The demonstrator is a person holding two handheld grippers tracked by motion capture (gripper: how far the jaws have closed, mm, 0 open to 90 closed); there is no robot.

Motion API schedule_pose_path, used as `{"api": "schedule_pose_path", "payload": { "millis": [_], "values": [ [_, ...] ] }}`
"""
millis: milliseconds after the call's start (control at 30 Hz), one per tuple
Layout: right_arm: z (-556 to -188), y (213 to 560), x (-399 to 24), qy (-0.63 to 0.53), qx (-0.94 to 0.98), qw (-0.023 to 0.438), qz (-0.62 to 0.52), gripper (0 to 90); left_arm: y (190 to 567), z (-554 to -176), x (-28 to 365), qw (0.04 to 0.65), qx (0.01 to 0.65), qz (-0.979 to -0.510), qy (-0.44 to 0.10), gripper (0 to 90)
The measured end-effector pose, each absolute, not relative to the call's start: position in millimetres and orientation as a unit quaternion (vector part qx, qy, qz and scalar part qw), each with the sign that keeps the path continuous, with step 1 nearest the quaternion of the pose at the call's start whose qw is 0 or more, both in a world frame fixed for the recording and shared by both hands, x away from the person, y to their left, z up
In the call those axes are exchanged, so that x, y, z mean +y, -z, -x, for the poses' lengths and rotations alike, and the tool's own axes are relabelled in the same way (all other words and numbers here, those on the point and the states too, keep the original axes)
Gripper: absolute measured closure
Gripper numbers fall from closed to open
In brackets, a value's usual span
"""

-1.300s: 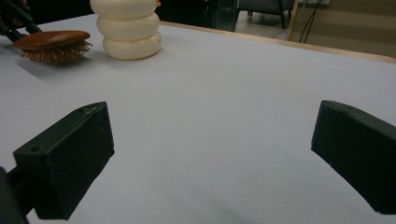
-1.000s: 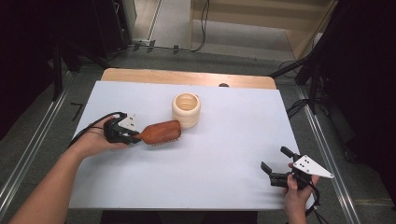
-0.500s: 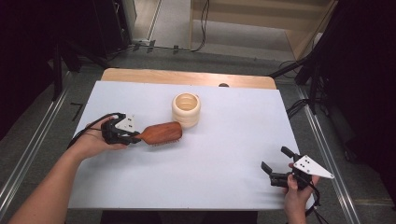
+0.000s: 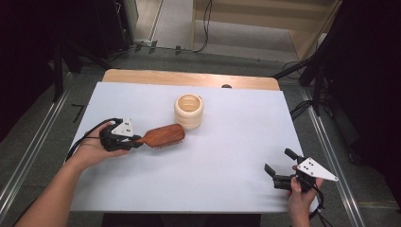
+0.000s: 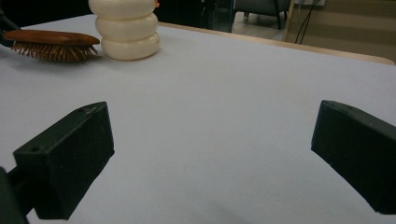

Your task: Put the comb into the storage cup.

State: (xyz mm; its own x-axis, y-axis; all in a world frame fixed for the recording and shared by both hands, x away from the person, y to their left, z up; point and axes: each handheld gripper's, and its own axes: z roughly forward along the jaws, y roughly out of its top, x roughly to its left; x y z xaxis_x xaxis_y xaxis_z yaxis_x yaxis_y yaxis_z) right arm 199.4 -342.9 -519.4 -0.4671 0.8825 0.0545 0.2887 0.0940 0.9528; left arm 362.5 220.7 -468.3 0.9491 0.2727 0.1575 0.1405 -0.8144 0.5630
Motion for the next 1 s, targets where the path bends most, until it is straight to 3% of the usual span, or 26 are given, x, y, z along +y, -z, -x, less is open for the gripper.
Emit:
{"api": "schedule_pose_path", "payload": {
  "millis": [300,500,633,700,800,1000],
  "values": [
    [-200,519,-343,-0.518,0.682,0.287,-0.43,0.0,474,-356,223,0.298,0.117,-0.94,-0.118,72.5],
    [-199,519,-343,-0.518,0.682,0.287,-0.429,0.0,478,-360,222,0.288,0.133,-0.944,-0.09,71.3],
    [-199,519,-343,-0.518,0.682,0.286,-0.43,0.0,481,-366,221,0.28,0.16,-0.945,-0.059,54.2],
    [-199,519,-343,-0.518,0.682,0.287,-0.429,0.0,482,-368,219,0.284,0.17,-0.943,-0.043,50.9],
    [-200,519,-343,-0.519,0.682,0.287,-0.429,0.0,484,-369,215,0.276,0.176,-0.944,-0.037,51.2],
    [-199,519,-343,-0.519,0.682,0.286,-0.429,0.0,482,-370,207,0.261,0.165,-0.95,-0.039,65.8]
  ]
}}
